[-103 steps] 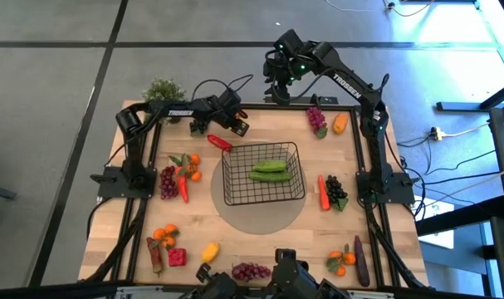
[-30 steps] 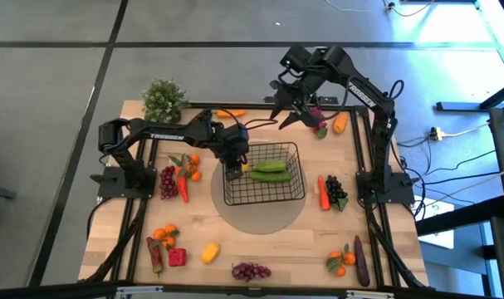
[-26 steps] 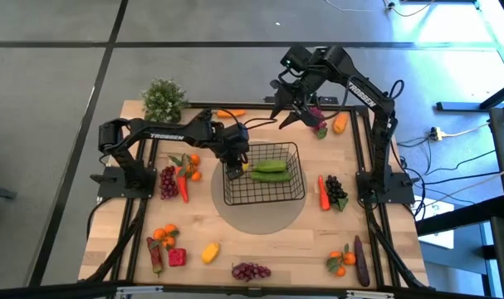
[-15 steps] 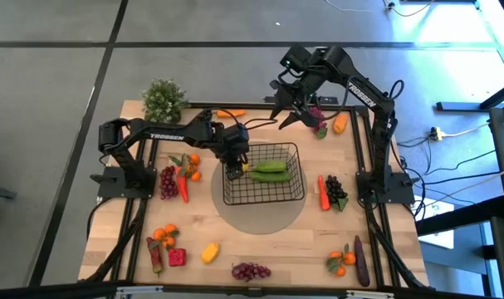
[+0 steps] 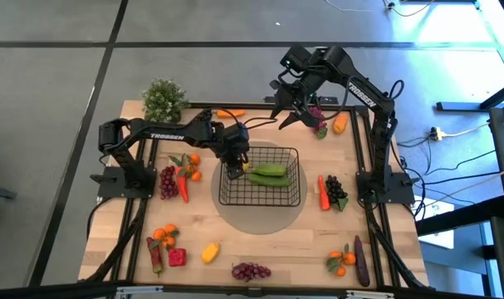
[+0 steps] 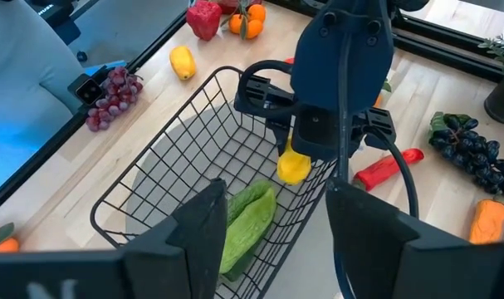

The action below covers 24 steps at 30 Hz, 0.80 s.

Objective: Build produce basket
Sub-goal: Put the top lemon into the basket

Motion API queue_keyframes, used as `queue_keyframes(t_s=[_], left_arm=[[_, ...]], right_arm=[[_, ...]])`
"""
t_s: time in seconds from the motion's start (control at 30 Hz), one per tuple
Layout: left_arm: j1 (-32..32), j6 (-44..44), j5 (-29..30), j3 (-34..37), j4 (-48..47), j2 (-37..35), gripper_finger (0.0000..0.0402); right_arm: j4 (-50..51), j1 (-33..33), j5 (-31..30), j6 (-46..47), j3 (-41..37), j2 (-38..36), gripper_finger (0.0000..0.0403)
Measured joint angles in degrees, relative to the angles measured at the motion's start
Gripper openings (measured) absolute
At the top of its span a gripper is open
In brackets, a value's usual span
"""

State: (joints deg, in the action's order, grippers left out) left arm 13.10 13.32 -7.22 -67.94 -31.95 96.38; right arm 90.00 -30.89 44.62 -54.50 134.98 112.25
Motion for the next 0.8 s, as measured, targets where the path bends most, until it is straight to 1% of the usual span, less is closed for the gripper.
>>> queue_keyframes(t_s=[0.1, 0.4, 0.6, 0.8], left_arm=[[-0.3, 0.0, 0.0, 0.0, 0.4, 0.0, 0.0154], [-0.5, -0.2, -0.4, 0.0, 1.1, 0.0, 0.0182], [-0.5, 1.4, -0.5, 0.0, 1.2, 0.0, 0.0182], [-0.6, 1.5, -1.1, 0.0, 1.2, 0.0, 0.0180]], right_arm=[[0.0, 0.0, 0.0, 0.0, 0.0, 0.0, 0.0194], [0.0, 0.0, 0.0, 0.0, 0.0, 0.0, 0.0194], [0.0, 0.0, -0.1, 0.0, 0.0, 0.0, 0.0194], [0.0, 0.0, -1.8, 0.0, 0.0, 0.0, 0.0194]])
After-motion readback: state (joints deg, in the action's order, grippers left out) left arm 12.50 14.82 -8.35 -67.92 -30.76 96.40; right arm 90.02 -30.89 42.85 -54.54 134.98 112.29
